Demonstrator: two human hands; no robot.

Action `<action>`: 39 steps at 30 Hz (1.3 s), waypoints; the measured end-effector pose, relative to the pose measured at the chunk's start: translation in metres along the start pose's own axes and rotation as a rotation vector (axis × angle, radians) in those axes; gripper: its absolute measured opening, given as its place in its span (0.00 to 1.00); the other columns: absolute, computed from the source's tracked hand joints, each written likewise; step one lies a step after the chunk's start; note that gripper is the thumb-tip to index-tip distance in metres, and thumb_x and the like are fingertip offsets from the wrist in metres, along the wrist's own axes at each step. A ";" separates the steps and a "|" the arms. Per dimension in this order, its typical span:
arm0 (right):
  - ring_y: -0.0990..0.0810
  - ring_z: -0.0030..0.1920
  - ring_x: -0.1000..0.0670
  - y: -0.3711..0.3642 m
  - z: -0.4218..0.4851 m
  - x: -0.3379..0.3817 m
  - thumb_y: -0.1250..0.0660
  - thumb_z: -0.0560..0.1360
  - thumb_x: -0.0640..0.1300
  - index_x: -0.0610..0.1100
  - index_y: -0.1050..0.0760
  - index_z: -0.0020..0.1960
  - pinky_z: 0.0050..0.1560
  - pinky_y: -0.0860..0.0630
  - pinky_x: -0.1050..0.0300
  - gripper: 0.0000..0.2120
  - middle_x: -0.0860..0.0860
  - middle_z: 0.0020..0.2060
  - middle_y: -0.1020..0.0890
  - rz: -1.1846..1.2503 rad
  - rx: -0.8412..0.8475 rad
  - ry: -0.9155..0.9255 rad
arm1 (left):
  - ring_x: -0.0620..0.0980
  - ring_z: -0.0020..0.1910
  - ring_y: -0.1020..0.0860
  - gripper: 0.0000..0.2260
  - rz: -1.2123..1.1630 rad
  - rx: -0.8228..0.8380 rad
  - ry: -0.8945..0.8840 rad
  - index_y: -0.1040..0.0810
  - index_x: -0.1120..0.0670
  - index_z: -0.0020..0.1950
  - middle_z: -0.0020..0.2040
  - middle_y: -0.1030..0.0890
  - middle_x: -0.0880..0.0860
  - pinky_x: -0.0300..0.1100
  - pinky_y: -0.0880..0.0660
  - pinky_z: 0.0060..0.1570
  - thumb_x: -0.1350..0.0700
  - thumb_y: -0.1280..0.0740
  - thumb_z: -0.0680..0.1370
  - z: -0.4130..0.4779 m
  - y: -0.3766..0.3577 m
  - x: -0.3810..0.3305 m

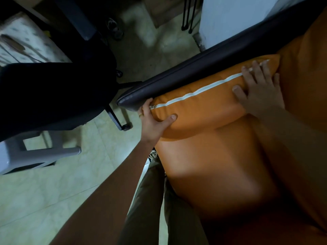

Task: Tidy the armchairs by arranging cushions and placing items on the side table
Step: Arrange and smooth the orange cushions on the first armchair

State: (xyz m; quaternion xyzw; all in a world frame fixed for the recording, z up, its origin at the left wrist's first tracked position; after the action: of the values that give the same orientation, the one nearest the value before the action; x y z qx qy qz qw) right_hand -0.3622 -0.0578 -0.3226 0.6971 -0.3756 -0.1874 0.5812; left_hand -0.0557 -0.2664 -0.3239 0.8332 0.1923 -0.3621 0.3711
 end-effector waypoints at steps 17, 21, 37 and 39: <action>0.43 0.79 0.44 -0.028 -0.019 0.148 0.51 0.83 0.59 0.52 0.34 0.76 0.77 0.57 0.35 0.26 0.47 0.77 0.33 0.016 -0.027 0.320 | 0.56 0.81 0.58 0.32 1.029 -0.009 -0.260 0.45 0.47 0.80 0.82 0.47 0.55 0.67 0.57 0.75 0.33 0.47 0.80 -0.011 0.001 -0.054; 0.40 0.78 0.44 -0.025 -0.018 0.132 0.50 0.82 0.59 0.53 0.34 0.76 0.77 0.51 0.35 0.25 0.48 0.76 0.32 -0.013 -0.055 0.382 | 0.52 0.81 0.48 0.24 0.992 0.158 -0.457 0.44 0.42 0.80 0.81 0.42 0.51 0.61 0.53 0.78 0.41 0.53 0.84 -0.005 -0.041 -0.063; 0.56 0.81 0.43 0.002 -0.006 0.021 0.56 0.84 0.56 0.49 0.50 0.82 0.79 0.57 0.39 0.28 0.44 0.81 0.50 0.011 -0.027 -0.101 | 0.62 0.76 0.38 0.25 0.969 0.208 -0.222 0.50 0.37 0.80 0.80 0.41 0.54 0.62 0.32 0.67 0.39 0.53 0.83 -0.008 0.072 0.013; 0.57 0.81 0.42 -0.007 -0.027 0.029 0.53 0.84 0.55 0.47 0.52 0.82 0.79 0.57 0.40 0.29 0.43 0.82 0.52 0.135 -0.067 -0.199 | 0.62 0.80 0.49 0.25 0.949 0.141 -0.273 0.49 0.40 0.81 0.82 0.47 0.57 0.64 0.40 0.74 0.40 0.51 0.83 -0.017 0.071 0.012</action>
State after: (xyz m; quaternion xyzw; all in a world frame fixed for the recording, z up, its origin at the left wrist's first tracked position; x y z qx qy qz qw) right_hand -0.3218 -0.0611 -0.3174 0.6284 -0.4711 -0.2286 0.5753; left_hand 0.0016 -0.2992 -0.2913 0.7970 -0.2835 -0.2709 0.4594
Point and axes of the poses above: each hand's wrist, its own z-axis towards the middle knuckle, its own y-axis out of the back of the hand, x = y × z, the point moved 9 cm from there along z, towards the middle knuckle
